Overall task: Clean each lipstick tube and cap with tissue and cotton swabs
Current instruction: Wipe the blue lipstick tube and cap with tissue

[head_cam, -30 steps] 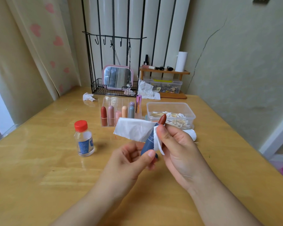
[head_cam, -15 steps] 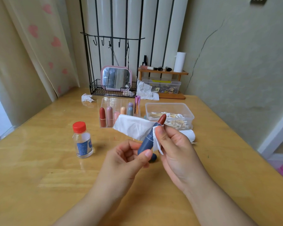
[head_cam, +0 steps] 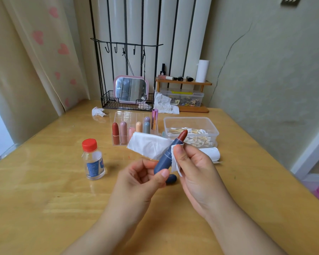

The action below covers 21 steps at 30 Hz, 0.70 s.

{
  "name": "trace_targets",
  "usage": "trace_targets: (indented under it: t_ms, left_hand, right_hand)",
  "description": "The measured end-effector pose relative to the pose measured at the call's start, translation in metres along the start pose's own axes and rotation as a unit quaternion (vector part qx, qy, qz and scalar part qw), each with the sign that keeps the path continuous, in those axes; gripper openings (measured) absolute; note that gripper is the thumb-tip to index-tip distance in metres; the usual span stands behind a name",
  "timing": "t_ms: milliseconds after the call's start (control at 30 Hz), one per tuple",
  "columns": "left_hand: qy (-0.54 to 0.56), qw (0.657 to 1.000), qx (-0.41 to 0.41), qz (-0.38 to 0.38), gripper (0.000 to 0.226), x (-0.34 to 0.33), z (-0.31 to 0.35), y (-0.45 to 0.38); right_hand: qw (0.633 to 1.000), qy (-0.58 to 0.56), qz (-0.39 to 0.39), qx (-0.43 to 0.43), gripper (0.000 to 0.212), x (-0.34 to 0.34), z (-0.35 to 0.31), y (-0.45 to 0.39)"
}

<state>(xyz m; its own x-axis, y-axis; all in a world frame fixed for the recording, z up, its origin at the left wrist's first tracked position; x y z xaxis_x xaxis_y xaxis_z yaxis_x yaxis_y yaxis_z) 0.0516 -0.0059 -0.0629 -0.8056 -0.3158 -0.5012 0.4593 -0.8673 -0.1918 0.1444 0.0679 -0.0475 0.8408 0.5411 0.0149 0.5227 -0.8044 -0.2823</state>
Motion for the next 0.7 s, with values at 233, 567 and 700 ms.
trace_targets:
  t_ms: [233,567,700]
  left_hand:
    - [0.063,0.994,0.082,-0.031,0.026,-0.009,-0.015,0.002]
    - [-0.005,0.999,-0.049,0.022,0.023,0.003,0.007,0.000]
    - [0.027,1.000,-0.001,0.013,0.028,-0.001,-0.001,0.000]
  right_hand:
    - [1.000,0.012,0.008,0.008,0.033,0.008,-0.007,-0.001]
    - [0.999,0.050,0.018,0.002,0.026,0.002,-0.004,0.004]
    - [0.997,0.074,0.020,0.023,0.027,0.004,-0.010,0.004]
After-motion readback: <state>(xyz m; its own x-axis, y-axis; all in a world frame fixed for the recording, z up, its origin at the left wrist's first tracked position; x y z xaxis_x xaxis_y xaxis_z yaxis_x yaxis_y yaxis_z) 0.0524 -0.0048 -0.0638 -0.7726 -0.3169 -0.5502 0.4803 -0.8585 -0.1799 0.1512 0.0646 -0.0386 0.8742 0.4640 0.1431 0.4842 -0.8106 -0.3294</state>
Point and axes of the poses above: each hand's wrist, its own y-axis away from the middle knuckle, its own x-axis out of the back of the hand, z = x × y, the point moved 9 cm from there along -y, towards the middle knuckle, and after that the axes turned 12 degrees about y, right-handed, at the moved point
